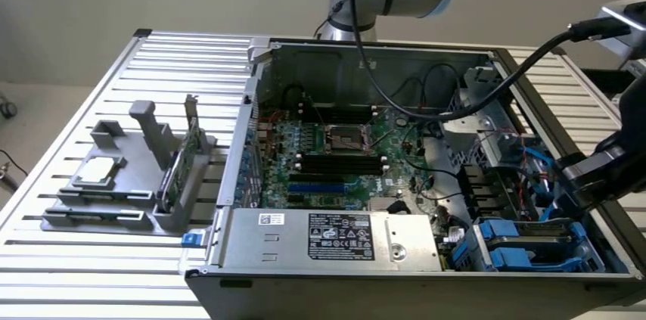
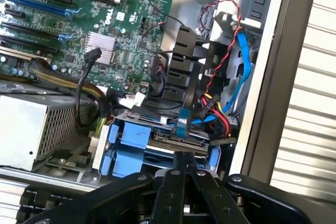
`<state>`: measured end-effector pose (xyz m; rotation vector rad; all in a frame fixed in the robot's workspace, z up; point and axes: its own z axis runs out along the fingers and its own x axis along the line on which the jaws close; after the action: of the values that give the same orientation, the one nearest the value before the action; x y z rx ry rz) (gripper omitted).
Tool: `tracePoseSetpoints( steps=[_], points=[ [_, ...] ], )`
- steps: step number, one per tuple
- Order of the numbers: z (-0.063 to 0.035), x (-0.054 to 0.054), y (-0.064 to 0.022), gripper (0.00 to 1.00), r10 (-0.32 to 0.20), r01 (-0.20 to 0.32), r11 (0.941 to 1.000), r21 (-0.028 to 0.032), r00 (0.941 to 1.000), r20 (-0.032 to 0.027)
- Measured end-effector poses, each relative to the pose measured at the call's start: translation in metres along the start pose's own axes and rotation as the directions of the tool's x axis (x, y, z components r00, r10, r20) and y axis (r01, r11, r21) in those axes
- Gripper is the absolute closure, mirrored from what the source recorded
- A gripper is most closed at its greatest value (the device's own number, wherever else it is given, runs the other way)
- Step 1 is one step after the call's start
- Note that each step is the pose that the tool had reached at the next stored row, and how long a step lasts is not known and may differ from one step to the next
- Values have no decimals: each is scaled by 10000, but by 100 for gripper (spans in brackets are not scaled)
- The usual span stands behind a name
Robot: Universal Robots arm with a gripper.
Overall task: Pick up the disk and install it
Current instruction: 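Insert the first disk wire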
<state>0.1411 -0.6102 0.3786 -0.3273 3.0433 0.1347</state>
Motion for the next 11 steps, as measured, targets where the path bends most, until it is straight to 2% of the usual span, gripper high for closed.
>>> tracePoseSetpoints(
  steps=[6, 11],
  points=[
    [0, 0, 0, 89, 917, -917, 9958, 63, 9958, 3],
    [0, 0, 0, 89, 1679, -1679, 9857, 116, 9858, 6]
  ],
)
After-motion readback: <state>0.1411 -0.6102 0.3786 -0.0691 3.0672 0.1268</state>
